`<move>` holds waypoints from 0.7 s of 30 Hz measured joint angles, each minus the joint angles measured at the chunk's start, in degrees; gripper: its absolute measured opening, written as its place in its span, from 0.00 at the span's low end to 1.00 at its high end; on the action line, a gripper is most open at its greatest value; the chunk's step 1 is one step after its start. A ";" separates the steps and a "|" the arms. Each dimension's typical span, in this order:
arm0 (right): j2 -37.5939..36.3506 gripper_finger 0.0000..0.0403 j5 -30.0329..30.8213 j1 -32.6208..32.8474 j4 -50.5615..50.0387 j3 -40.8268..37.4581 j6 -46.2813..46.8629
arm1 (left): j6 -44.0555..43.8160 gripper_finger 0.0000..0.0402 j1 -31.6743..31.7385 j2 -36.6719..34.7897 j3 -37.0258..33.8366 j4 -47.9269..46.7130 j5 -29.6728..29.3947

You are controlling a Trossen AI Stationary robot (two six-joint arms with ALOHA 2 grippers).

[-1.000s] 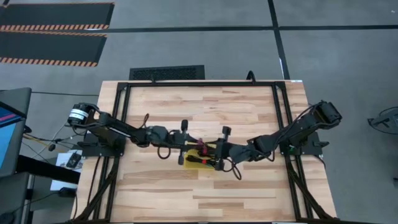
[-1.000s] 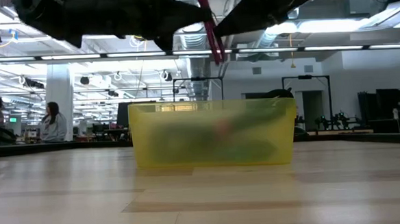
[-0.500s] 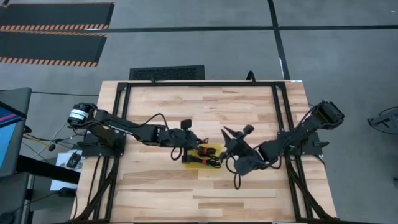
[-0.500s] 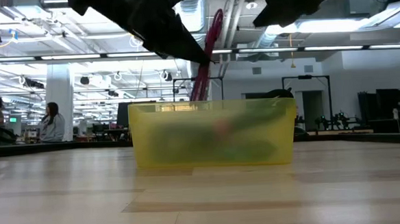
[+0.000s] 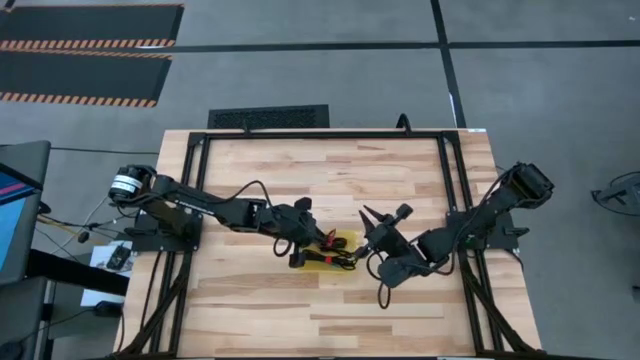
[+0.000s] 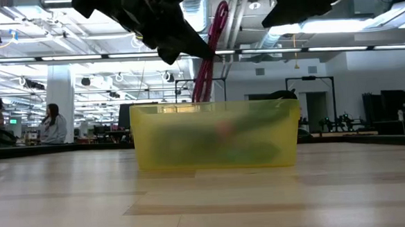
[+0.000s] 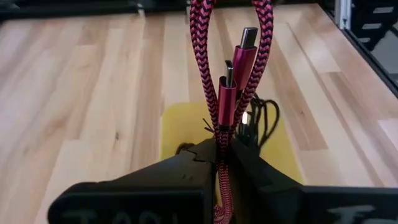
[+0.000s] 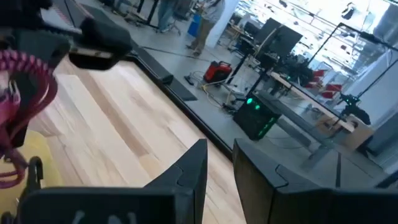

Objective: Pick and place USB-C Cables
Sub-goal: Put the red charger cable into the yellow bin

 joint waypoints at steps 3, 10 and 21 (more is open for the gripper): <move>0.00 0.25 -0.19 -0.60 -2.50 0.00 2.81 | 0.19 0.03 -0.23 0.00 0.00 1.06 -3.82; 0.00 0.25 -4.74 -0.68 -13.57 0.00 15.94 | 1.52 0.06 -0.52 0.00 -0.87 5.61 -6.84; -0.81 0.25 -2.68 7.13 -42.21 0.00 56.51 | -2.04 0.01 -0.49 0.02 -2.62 8.80 -2.98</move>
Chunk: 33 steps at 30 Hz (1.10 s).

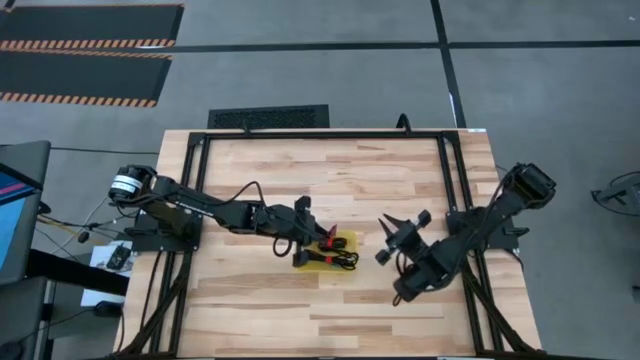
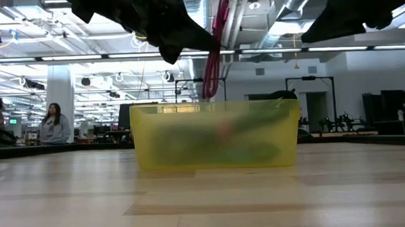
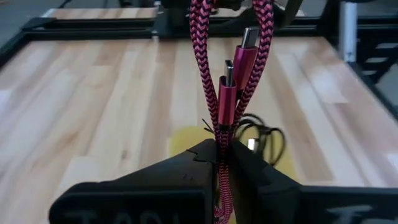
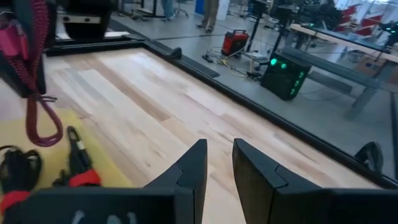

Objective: Pick and place USB-C Cables
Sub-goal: Put the red charger cable into the yellow bin

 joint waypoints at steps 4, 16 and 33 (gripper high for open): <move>0.00 0.25 -0.01 0.35 0.94 0.00 -0.14 | -1.06 0.01 -0.06 0.00 0.77 -0.07 0.88; 0.00 0.25 -3.27 -1.19 1.99 0.00 -0.20 | -3.07 0.00 -1.90 0.00 11.20 -17.88 -4.18; 0.02 0.25 -4.65 -1.19 1.86 0.02 -0.39 | -1.03 0.00 -2.03 12.90 20.74 -22.87 -1.02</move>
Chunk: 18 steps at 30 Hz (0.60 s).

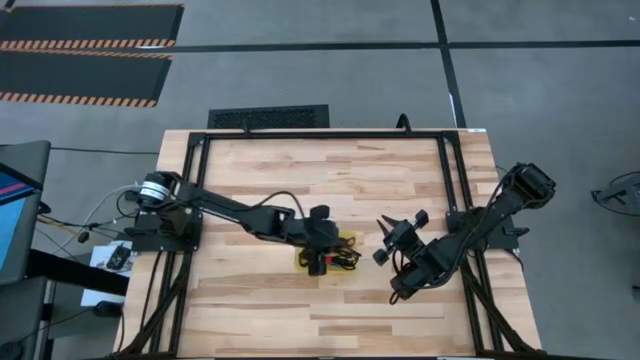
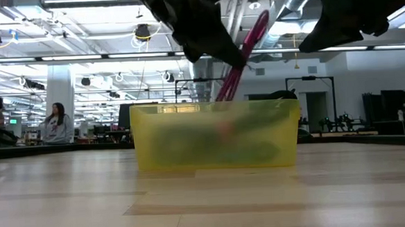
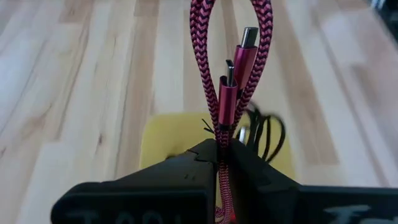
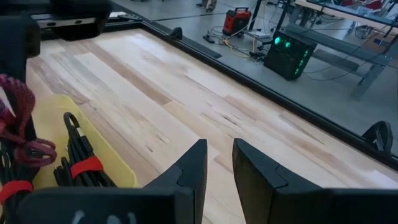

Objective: Pick and place USB-C Cables
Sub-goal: Put the red charger cable into the yellow bin

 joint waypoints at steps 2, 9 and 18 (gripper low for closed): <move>0.00 0.25 -0.33 0.03 -0.10 0.00 -0.16 | 0.83 0.00 -0.05 1.02 3.11 -5.91 0.00; 0.00 0.25 -4.65 1.03 -0.51 0.00 -0.89 | -0.47 0.00 -0.45 1.22 5.72 -19.72 0.05; 0.00 0.25 -4.72 1.27 0.27 0.00 -1.04 | -2.01 0.03 -0.50 1.22 4.92 -21.72 0.43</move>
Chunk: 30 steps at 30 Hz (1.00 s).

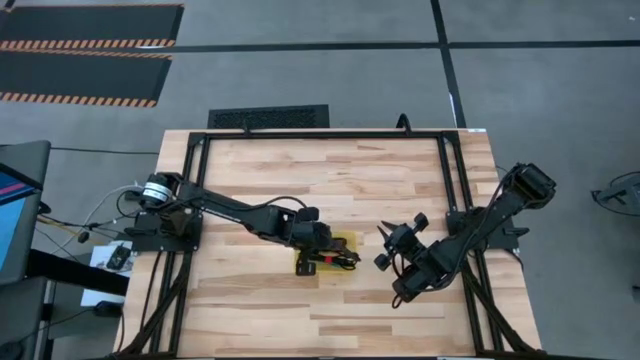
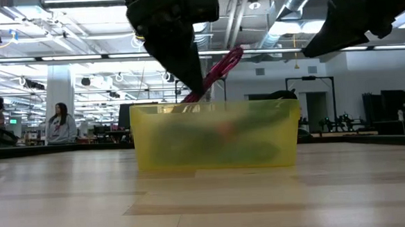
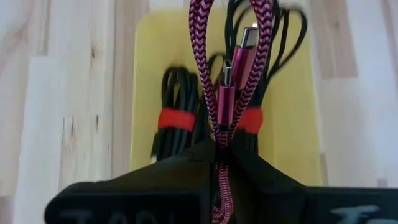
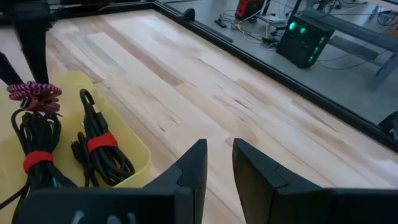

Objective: Pick and place USB-C Cables
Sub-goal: Put the red charger cable into the yellow bin, then return to Home Position

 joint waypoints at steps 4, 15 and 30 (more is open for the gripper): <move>0.00 0.25 0.00 -0.04 0.13 0.00 0.00 | 0.38 0.05 0.00 0.00 -0.04 -0.41 -0.29; 0.00 0.25 0.00 -0.18 0.35 0.00 0.02 | 4.95 0.23 -1.94 0.00 -0.02 4.39 -4.63; 0.00 0.25 0.03 1.76 1.15 0.00 -2.71 | 9.40 0.35 -2.73 -0.02 -0.02 14.61 -19.89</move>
